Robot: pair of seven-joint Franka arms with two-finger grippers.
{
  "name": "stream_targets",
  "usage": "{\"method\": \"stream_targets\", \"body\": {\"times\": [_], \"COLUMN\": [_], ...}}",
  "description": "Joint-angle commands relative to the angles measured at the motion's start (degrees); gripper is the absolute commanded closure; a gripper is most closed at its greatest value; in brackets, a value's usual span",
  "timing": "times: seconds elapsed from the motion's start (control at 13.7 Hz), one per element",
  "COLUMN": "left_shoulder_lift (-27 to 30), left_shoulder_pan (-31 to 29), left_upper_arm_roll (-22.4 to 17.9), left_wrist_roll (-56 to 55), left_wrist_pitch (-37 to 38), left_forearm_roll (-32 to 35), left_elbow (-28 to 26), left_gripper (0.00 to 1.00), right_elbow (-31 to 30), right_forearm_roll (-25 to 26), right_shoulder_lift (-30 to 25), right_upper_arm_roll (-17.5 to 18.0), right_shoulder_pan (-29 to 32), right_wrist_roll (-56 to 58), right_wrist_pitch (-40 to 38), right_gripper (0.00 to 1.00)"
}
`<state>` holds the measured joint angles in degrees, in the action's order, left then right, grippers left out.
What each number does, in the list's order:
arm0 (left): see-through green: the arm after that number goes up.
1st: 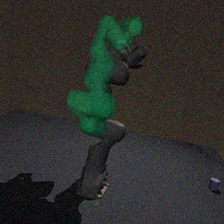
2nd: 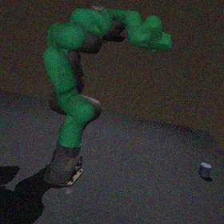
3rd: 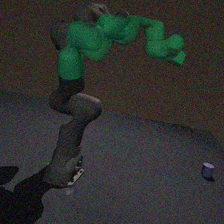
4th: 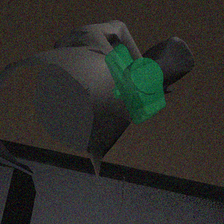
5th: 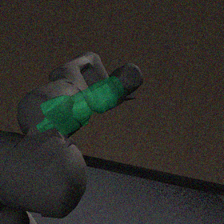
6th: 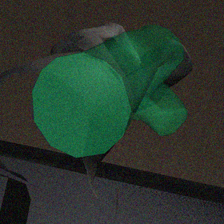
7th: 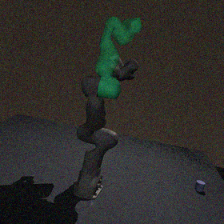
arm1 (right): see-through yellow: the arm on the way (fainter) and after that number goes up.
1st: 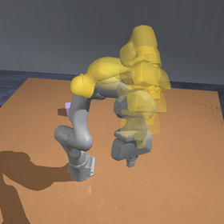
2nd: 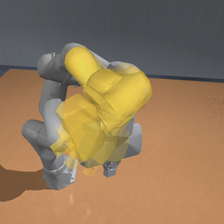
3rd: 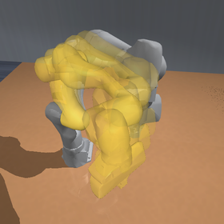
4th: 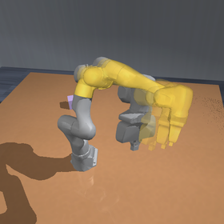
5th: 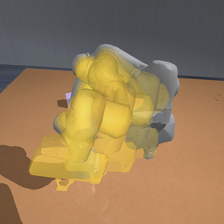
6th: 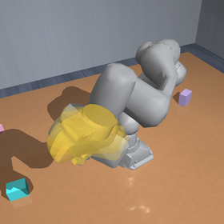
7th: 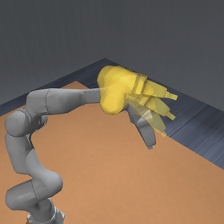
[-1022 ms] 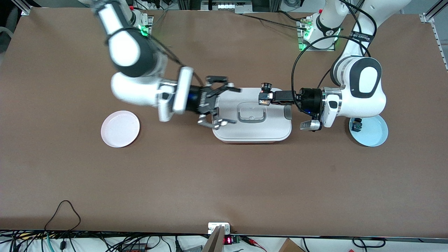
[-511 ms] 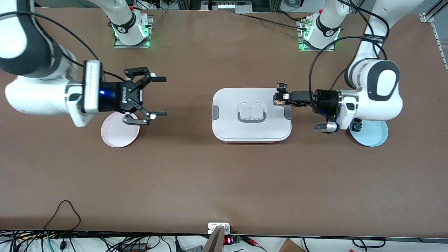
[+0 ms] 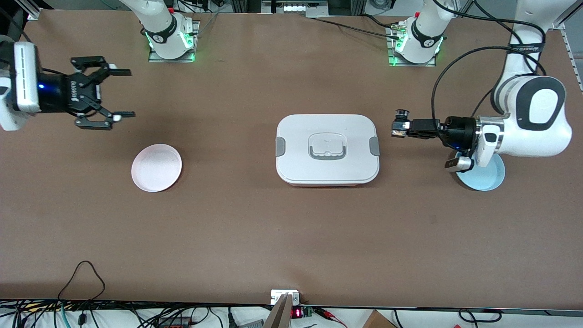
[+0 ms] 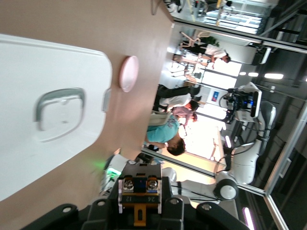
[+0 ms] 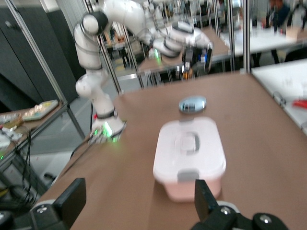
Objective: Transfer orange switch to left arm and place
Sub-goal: 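Carry the switch to the blue plate while the right gripper returns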
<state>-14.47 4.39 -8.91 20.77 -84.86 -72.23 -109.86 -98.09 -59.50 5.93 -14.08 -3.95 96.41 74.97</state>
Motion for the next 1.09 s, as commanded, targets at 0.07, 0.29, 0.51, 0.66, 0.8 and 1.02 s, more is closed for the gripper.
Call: {"method": "stream_targets", "body": {"times": [0.07,0.29,0.51,0.66,0.8,1.02], "left_shoulder_lift": [2.2,3.2,3.6,3.7,3.9,5.5], "left_shoulder_pan": [0.2,0.2,0.0,-0.2,-0.6,-0.6], "left_upper_arm_roll": [-2.7,-4.8,-5.6,-5.6,-5.6,-5.6], "left_wrist_roll": [0.8,0.8,3.0,8.3,14.6,23.8], "left_wrist_pitch": [0.9,1.1,1.6,1.5,1.2,-1.6], "left_forearm_roll": [9.5,18.2,26.2,32.0,35.7,44.2], "left_elbow": [1.2,2.4,4.6,5.0,5.0,5.0], "left_gripper": [1.00,1.00,1.00,1.00,1.00,1.00], "right_elbow": [-1.0,1.2,1.6,1.4,1.4,1.6], "right_forearm_roll": [19.1,37.5,51.4,55.4,61.8,64.6], "right_shoulder_lift": [-7.9,-11.1,-11.7,-11.6,-11.6,-11.6], "right_upper_arm_roll": [-0.7,2.3,6.9,8.1,11.5,12.1], "right_shoulder_pan": [-3.6,-5.8,-5.9,-6.4,-6.9,-6.5], "right_wrist_roll": [-14.8,-36.7,-53.3,-64.3,-73.3,-81.0], "right_wrist_pitch": [3.2,5.0,5.1,5.5,5.0,6.5], "right_gripper": [0.00,0.00,0.00,0.00,0.00,0.00]}}
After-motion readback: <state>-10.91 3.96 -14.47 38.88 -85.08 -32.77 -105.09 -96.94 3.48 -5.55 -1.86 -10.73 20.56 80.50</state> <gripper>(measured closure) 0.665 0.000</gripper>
